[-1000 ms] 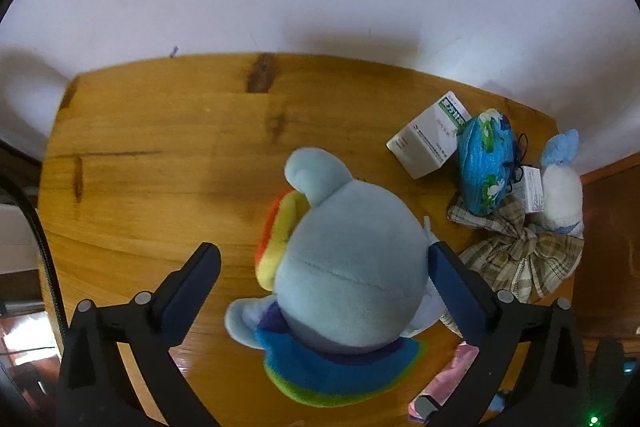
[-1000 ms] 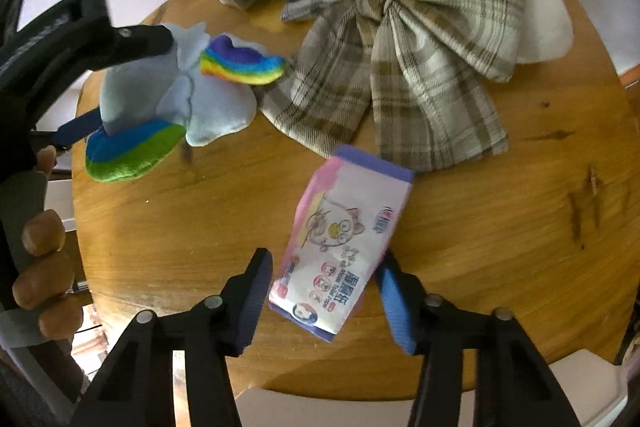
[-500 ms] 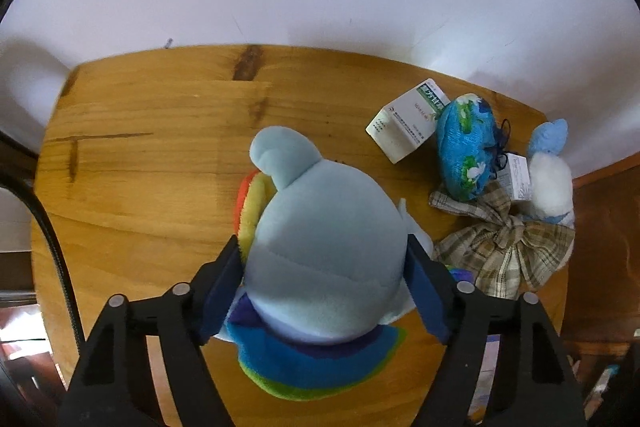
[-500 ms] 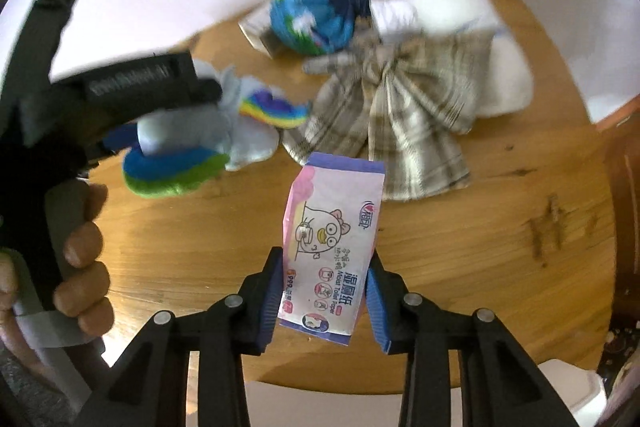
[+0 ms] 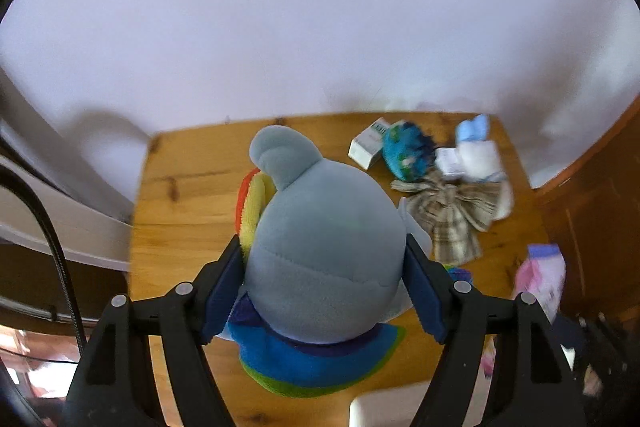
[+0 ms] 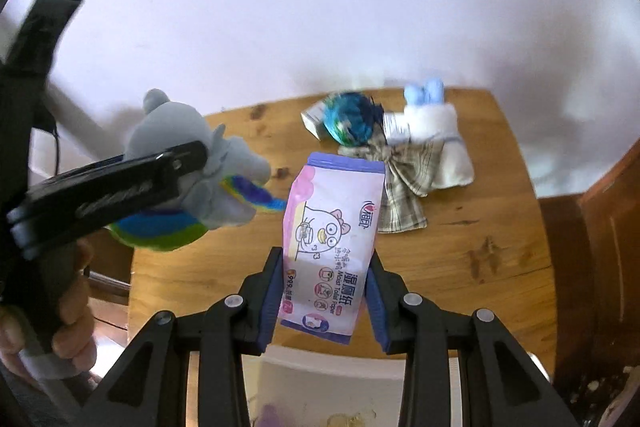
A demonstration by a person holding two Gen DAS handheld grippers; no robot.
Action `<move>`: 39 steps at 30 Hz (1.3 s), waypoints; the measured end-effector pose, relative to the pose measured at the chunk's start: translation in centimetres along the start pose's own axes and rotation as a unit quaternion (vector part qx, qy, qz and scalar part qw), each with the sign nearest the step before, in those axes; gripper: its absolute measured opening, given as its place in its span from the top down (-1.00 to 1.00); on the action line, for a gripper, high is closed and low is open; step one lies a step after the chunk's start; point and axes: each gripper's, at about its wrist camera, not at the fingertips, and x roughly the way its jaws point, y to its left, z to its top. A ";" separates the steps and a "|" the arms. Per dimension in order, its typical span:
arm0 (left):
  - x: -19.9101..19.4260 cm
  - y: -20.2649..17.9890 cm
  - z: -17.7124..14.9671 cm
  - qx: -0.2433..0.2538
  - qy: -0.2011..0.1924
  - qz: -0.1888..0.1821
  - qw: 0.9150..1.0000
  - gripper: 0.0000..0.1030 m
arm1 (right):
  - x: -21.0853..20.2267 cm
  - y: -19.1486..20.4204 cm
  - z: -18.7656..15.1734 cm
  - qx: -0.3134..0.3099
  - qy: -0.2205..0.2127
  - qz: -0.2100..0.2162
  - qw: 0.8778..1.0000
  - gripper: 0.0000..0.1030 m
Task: Organize objects
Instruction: 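Grasp the blue rainbow plush with the left tool while the right tool grasps the pink wipe pack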
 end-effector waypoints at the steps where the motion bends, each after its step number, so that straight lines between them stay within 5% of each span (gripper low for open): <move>1: -1.6 -0.1 -0.5 0.003 -0.008 0.001 1.000 -0.50 | -1.0 0.1 -0.3 -0.008 -0.006 0.001 1.000 0.26; 14: -14.9 -3.6 -10.0 0.006 -0.018 -0.006 1.000 -0.50 | -12.7 -2.5 -7.6 -0.073 -0.029 0.014 0.997 0.26; 24: -16.5 -8.2 -14.9 0.022 0.010 -0.009 1.000 -0.51 | -15.2 -6.9 -13.5 -0.037 0.033 0.019 0.999 0.26; 39: -18.3 -13.5 -16.0 0.081 -0.018 -0.002 0.997 -0.51 | -13.9 -8.9 -16.4 -0.018 0.095 0.019 0.995 0.21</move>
